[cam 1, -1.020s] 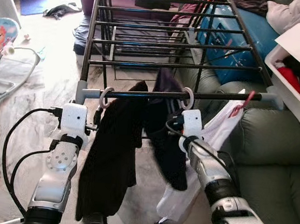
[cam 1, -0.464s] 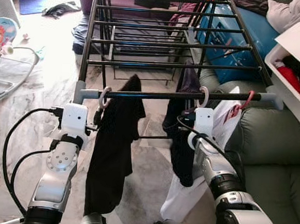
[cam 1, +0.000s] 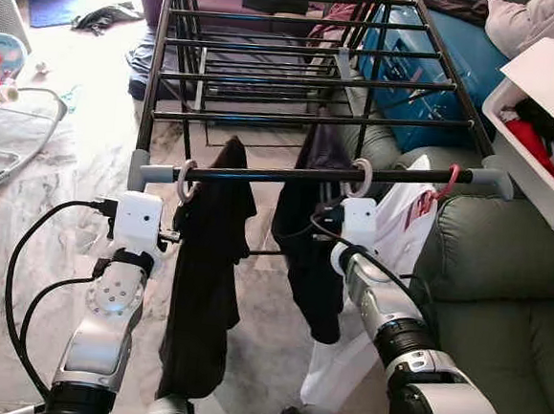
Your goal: Hang hanger
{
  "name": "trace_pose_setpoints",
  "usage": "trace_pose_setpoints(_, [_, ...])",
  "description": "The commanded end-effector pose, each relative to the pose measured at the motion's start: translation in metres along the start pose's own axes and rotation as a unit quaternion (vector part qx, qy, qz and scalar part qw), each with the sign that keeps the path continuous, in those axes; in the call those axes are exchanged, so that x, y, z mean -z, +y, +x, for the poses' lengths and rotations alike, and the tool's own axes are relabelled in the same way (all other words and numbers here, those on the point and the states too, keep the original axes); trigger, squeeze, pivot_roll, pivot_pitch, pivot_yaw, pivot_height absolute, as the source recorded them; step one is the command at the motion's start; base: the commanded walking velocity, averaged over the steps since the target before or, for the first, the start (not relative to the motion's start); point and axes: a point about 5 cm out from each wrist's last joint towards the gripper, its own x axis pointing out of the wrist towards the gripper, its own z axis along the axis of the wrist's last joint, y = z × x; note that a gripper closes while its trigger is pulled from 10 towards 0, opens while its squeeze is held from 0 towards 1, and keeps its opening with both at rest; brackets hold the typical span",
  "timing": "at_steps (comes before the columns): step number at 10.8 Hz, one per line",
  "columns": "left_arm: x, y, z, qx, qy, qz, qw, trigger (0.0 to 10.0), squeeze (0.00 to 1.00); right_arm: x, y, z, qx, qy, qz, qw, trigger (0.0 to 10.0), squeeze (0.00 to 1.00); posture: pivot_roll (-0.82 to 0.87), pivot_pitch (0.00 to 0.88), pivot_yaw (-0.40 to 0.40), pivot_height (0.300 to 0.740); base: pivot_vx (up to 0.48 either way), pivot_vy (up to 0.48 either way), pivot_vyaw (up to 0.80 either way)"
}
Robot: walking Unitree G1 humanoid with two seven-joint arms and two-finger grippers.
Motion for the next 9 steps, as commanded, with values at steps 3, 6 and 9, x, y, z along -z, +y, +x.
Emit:
trace_pose_setpoints(3, [-0.003, -0.003, 0.001, 0.003, -0.004, 0.000, 1.000, 10.0, 0.00, 0.012, 0.007, 0.000, -0.013, 0.028, -0.024, 0.999, 10.0, 0.00, -0.01, 0.090, -0.041, 0.740, 0.000, 0.000, 0.00])
trace_pose_setpoints(6, [-0.003, -0.004, 0.001, 0.003, -0.002, -0.002, 1.000, 10.0, 0.00, 0.020, 0.014, -0.001, -0.035, 0.043, -0.039, 0.998, 10.0, 0.74, -0.01, 0.090, -0.046, 0.740, 0.000, 0.000, 0.00])
trace_pose_setpoints(9, [-0.002, -0.005, 0.002, 0.001, 0.001, -0.002, 1.000, 10.0, 0.00, 0.025, 0.012, -0.003, -0.040, 0.050, -0.042, 0.997, 10.0, 1.00, -0.01, 0.085, -0.048, 0.740, 0.000, 0.000, 0.00])
